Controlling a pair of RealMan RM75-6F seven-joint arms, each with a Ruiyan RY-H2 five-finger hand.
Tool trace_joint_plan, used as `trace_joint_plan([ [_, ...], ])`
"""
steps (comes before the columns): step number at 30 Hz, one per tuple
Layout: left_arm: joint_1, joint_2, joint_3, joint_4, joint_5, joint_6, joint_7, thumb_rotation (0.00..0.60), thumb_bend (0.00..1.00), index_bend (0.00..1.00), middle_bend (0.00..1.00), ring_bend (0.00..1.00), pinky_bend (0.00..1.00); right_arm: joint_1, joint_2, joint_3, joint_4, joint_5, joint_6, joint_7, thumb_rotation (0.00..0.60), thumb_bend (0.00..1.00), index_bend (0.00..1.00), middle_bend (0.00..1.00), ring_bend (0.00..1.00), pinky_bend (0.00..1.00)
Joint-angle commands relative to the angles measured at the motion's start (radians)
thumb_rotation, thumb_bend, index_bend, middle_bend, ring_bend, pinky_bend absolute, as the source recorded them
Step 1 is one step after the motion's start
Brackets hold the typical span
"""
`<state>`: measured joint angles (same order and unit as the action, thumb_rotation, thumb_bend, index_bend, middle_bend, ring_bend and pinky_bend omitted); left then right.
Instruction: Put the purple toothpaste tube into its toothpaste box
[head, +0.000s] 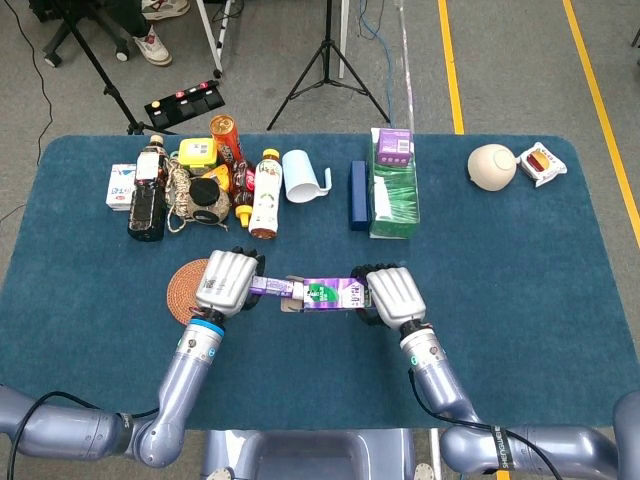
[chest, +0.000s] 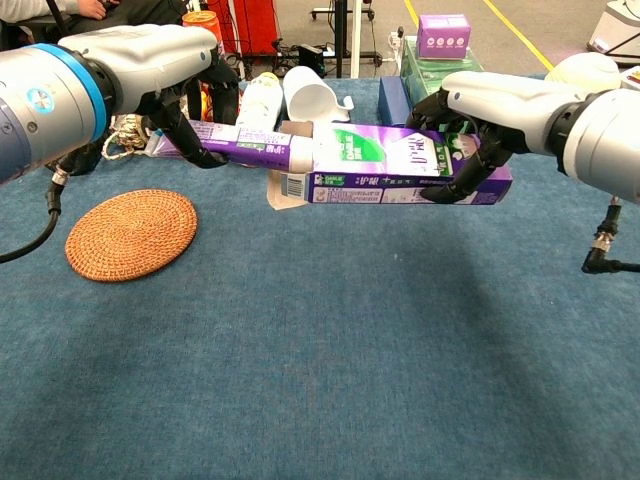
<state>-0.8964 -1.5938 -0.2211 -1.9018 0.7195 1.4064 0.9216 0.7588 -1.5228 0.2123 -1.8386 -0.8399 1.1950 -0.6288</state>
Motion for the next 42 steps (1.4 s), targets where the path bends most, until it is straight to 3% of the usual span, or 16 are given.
trace_joint_plan([
  [1, -0.003, -0.01, -0.003, 0.004, 0.003, 0.012, 0.011, 0.6, 0.27, 0.58, 0.42, 0.39, 0.62, 0.001, -0.008, -0.002, 0.006, -0.001, 0.013, -0.012, 0.6, 0.54, 0.52, 0.5, 0.47, 0.48],
  [22, -0.028, -0.123, -0.017, 0.052, 0.034, 0.085, 0.115, 0.6, 0.27, 0.58, 0.42, 0.39, 0.62, 0.0, -0.055, 0.031, -0.019, 0.062, 0.082, -0.051, 0.6, 0.56, 0.53, 0.51, 0.48, 0.49],
  [42, -0.037, -0.21, -0.044, 0.087, 0.069, 0.112, 0.149, 0.6, 0.27, 0.58, 0.42, 0.39, 0.62, -0.01, -0.071, 0.023, -0.049, 0.011, 0.104, -0.026, 0.6, 0.56, 0.54, 0.52, 0.48, 0.49],
])
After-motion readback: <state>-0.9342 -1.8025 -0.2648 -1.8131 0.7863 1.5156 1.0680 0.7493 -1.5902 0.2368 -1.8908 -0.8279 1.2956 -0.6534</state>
